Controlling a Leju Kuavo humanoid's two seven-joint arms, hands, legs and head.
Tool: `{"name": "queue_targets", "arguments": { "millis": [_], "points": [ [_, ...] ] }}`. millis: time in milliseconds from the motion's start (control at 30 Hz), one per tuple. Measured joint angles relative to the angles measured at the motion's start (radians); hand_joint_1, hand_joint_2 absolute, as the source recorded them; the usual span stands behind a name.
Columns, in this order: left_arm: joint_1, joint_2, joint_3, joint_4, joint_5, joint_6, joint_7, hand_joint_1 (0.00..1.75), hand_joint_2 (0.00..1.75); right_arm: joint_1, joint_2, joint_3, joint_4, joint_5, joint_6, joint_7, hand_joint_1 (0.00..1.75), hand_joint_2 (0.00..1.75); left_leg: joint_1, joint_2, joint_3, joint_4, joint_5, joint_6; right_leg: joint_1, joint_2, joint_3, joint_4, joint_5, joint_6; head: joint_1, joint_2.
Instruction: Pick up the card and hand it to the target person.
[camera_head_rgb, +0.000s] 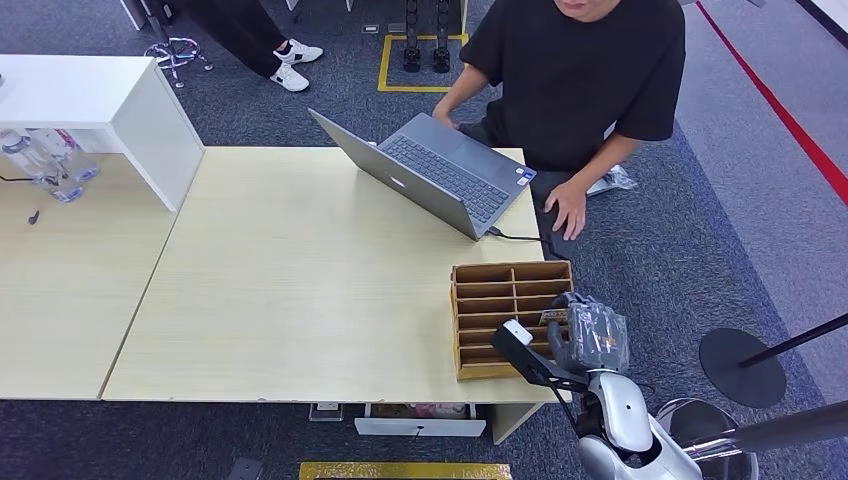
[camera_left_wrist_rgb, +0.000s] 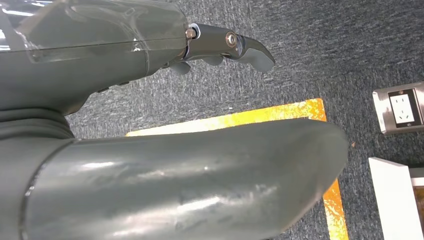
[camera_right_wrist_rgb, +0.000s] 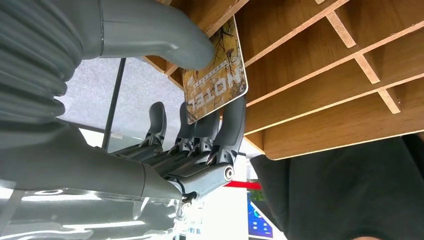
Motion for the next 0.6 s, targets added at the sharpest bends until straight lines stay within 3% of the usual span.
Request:
{"name": "queue_targets", "arguments": {
  "millis": [267, 600],
  "points": [
    [0.000, 0.000, 0.000, 0.000, 0.000, 0.000, 0.000, 0.00, 0.00, -0.001, 0.000, 0.000, 0.000, 0.001, -0.005, -0.001, 1.53, 1.75, 0.000, 0.000, 0.000, 0.000, 0.000, 0.000, 0.000, 0.000, 0.000, 0.000, 0.000, 0.000, 0.000, 0.000],
    [0.000, 0.000, 0.000, 0.000, 0.000, 0.000, 0.000, 0.00, 0.00, -0.001, 0.000, -0.001, -0.001, 0.010, -0.006, 0.002, 1.52, 1.75, 0.000, 0.000, 0.000, 0.000, 0.000, 0.000, 0.000, 0.000, 0.000, 0.000, 0.000, 0.000, 0.000, 0.000]
  ]
}}
